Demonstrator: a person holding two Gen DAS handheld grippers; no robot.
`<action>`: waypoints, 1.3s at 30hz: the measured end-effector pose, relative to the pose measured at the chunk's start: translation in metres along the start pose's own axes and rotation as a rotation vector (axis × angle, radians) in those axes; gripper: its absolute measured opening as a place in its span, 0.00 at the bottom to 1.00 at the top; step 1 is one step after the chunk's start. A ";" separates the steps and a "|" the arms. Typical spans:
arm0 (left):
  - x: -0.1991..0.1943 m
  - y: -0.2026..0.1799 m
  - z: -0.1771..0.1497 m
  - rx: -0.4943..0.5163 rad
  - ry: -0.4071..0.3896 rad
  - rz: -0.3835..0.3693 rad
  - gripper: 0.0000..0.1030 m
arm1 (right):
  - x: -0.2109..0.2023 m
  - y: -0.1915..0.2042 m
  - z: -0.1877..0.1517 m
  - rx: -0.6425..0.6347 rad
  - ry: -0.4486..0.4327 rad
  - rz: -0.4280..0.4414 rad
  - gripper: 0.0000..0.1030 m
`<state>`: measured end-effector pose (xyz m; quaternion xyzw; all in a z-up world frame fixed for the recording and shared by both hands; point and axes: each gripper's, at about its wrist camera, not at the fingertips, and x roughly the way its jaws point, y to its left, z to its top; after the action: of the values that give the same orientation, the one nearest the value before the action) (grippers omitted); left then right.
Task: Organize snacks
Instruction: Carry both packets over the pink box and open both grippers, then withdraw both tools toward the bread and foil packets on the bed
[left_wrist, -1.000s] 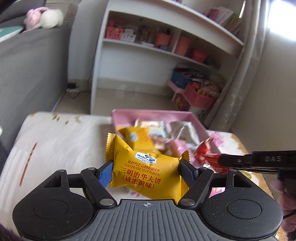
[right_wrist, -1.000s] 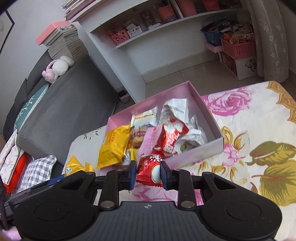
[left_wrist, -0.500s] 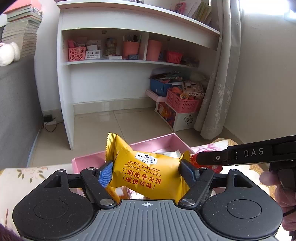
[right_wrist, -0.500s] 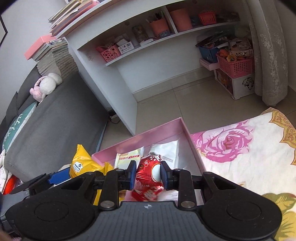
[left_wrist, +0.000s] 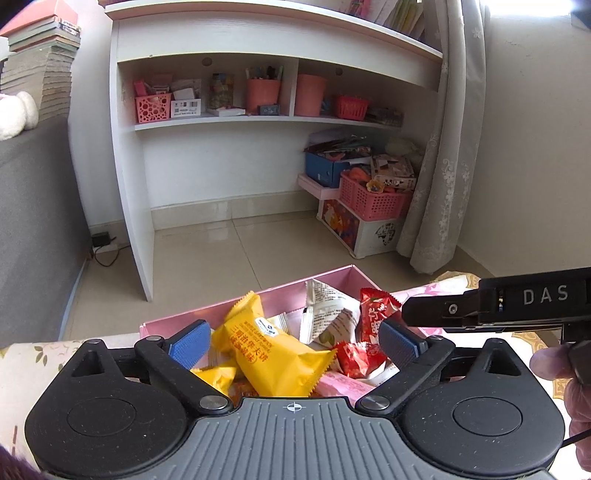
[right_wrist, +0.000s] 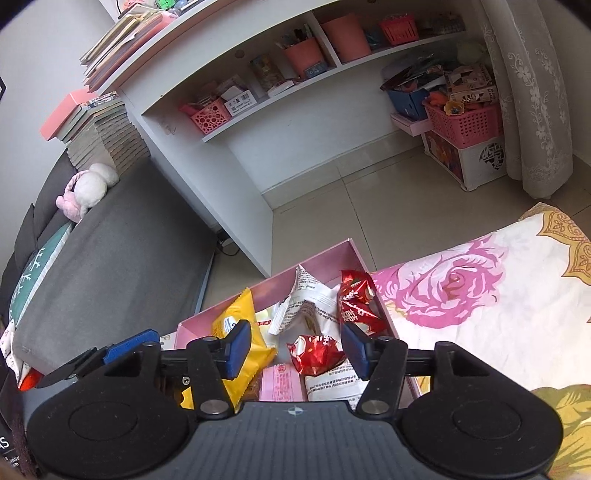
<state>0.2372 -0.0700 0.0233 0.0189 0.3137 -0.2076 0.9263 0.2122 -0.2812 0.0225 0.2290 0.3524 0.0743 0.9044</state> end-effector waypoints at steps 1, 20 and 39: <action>-0.003 0.000 -0.001 -0.001 0.002 0.000 0.96 | -0.003 0.000 -0.001 0.001 -0.002 0.002 0.50; -0.096 -0.017 -0.056 -0.022 0.074 0.020 0.99 | -0.083 0.012 -0.058 -0.085 0.009 -0.040 0.82; -0.141 0.003 -0.158 -0.049 0.104 0.011 0.99 | -0.111 0.006 -0.158 -0.329 0.034 -0.137 0.90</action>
<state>0.0463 0.0113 -0.0210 0.0087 0.3663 -0.1937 0.9101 0.0246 -0.2514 -0.0100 0.0518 0.3654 0.0730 0.9265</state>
